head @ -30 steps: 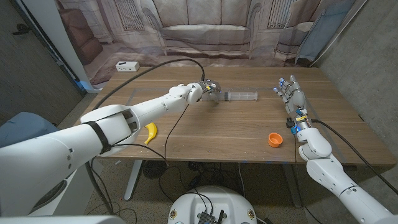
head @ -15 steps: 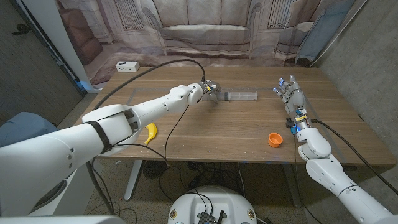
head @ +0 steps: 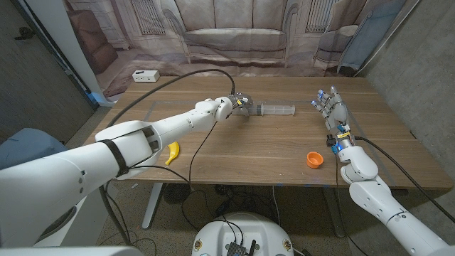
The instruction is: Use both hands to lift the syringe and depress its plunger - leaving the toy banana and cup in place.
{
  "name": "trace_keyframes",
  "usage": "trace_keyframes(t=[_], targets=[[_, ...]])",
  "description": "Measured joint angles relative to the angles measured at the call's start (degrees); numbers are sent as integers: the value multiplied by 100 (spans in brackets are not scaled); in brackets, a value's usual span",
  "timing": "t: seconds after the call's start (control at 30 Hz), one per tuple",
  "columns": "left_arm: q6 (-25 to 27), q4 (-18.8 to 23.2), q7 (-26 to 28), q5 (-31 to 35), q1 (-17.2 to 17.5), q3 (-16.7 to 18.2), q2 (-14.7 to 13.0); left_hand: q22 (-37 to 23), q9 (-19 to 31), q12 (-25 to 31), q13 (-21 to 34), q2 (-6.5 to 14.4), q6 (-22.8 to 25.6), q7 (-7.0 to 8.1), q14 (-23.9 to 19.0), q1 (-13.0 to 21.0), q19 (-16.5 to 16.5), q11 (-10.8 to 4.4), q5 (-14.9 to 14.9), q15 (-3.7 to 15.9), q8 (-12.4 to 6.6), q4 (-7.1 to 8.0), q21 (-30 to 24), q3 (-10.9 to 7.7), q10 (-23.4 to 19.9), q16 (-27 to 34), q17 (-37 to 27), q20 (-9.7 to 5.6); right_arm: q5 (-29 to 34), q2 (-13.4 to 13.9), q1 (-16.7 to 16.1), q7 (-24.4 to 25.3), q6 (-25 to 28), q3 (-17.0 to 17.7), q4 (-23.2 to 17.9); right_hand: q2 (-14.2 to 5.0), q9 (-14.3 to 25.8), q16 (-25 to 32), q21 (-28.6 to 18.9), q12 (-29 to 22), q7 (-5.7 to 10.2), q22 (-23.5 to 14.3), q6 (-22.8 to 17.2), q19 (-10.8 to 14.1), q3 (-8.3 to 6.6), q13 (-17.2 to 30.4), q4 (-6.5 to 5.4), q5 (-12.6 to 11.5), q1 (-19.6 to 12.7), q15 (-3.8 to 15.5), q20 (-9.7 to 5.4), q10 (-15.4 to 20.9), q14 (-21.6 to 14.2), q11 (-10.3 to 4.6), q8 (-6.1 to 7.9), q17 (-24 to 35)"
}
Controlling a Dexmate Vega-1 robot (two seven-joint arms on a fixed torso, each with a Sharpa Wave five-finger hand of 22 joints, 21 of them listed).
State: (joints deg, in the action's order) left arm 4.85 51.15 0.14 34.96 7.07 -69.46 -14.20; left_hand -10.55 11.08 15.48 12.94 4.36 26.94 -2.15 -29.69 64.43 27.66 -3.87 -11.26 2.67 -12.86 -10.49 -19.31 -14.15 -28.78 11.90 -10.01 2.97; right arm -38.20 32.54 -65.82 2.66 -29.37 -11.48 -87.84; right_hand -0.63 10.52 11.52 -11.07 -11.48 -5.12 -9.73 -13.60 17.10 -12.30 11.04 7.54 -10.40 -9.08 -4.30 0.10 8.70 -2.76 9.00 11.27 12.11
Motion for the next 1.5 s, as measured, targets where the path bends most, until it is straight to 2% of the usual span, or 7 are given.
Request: trace_keyframes(t=[0.17, 0.4, 0.5, 0.67, 1.07, 1.5], targets=[[1, -21, 8, -34, 21, -5, 21, 0, 0, 0, 26, 80, 40, -40, -24, 295, 136, 43, -7, 24, 1, -23, -43, -138, -43, 0, 0, 13, -9, -8, 9, -16, 1, -12, 17, 0, 0, 0, 0, 0, 0, 0, 0, 0, 0, 0, 0, 0, 0, 0, 0, 0, 0, 0, 0, 0], [-59, -88, -34, -89, 28, -18, 64, 0, 25, 0, 88, 115, 141, -187, -218, 915, 413, 204, -322, -12, 48, -19, -158, -512, -163, -1, -28, 39, -21, -13, 12, -28, 1, -17, 25, 0, 0, 0, 0, 0, 0, 0, 0, 21, 0, 0, 0, 0, 0, 0, 21, 0, 0, 0, 0, 0], [-82, -108, -60, -122, 30, -19, 80, 1, 27, 27, 106, 139, 215, -257, -361, 1053, 567, 244, -432, -31, 50, -11, -220, -613, -271, -1, -28, 32, -23, -14, 5, -28, 1, -17, 24, 0, 0, 0, 0, 0, 0, 0, 0, 21, 0, 0, 0, 0, 0, 0, 21, 0, 0, 0, 0, 0], [-91, -127, -113, -205, 36, -7, 90, 3, 27, 67, 133, 54, 432, -285, -564, 1139, 700, 245, -527, 11, -18, 6, -310, -724, -473, 23, -28, 59, -26, -11, -24, -26, -5, -8, 1, 0, 0, 0, 0, 0, 0, 0, 0, 21, 0, 0, 0, 0, 0, 0, 21, 0, 0, 0, 0, 0], [-31, -29, -191, -318, 84, 59, 43, -3, 25, 107, 128, -28, 646, -298, -749, 1221, 776, 244, -605, 12, -50, 30, -401, -824, -675, 22, -28, 106, -27, 31, -73, -3, -10, 30, -84, 0, 0, 0, 0, 0, 0, 0, 0, 21, 10, 0, -11, 0, 0, 0, 21, 0, 0, 0, 0, 0], [194, 480, -203, -362, 244, 249, -224, -2, 27, 154, 132, -58, 770, -255, -853, 1251, 829, 294, -625, 8, -83, 30, -444, -824, -828, 22, -27, 114, 22, 66, -158, 84, -11, 95, -208, 0, 0, 0, 0, 0, 0, 0, 0, 21, 16, 0, -17, 0, 0, -21, 21, 0, -22, 0, 0, 0]])
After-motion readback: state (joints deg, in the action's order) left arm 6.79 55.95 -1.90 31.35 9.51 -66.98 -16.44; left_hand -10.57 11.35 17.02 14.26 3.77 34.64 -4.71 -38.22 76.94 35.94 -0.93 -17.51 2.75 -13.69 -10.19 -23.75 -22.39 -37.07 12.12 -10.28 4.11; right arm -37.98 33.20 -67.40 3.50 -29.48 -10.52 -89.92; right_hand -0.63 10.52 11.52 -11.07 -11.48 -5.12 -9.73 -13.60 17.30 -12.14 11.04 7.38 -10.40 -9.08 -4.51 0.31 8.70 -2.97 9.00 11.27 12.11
